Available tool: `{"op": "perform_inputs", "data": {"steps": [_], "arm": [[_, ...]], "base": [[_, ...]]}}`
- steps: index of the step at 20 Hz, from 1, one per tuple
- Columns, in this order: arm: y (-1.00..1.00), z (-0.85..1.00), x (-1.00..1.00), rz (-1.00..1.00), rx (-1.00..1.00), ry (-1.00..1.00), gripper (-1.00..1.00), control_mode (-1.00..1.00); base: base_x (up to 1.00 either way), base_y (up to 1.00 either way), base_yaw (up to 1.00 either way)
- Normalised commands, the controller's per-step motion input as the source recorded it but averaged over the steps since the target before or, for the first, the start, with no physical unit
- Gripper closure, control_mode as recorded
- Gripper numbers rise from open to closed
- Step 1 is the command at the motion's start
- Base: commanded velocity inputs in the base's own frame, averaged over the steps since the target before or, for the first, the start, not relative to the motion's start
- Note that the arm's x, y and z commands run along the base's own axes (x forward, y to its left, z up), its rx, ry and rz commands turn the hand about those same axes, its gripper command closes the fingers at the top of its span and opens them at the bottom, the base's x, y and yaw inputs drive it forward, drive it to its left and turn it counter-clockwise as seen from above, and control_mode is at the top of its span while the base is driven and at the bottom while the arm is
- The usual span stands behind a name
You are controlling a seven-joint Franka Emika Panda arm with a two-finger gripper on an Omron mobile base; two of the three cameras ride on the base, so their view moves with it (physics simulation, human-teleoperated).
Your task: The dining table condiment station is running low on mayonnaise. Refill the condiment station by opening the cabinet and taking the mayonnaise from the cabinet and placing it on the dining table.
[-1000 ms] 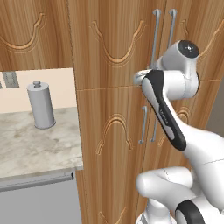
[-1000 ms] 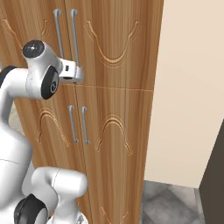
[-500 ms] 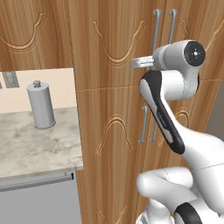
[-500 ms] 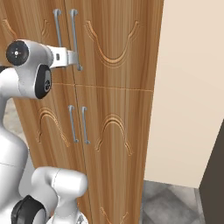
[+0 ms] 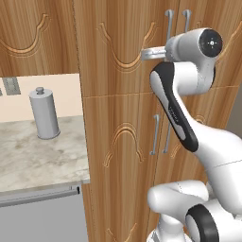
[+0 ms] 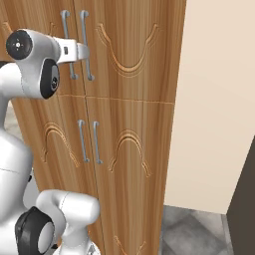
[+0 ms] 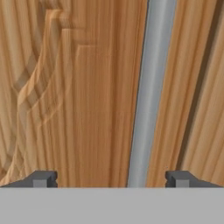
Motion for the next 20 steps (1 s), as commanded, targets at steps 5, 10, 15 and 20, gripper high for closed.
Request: {"op": "perform_inputs", "data": {"steps": [5,10,15,20], "arm": [[0.00,0.00,0.46,0.00,0.00,0.03,-1.00,-1.00],[0.00,-0.03,0.54,0.00,0.00,0.00,-1.00,-1.00],[0.00,-0.15,0.66,0.00,0.00,0.00,-1.00,-1.00],[-0.05,-0.26,0.80,0.00,0.00,0.00,-1.00,-1.00]], "base": [[0.00,0.00,0.00],[0.00,0.00,0.00],[0.00,0.00,0.00],[0.00,0.00,0.00]]}}
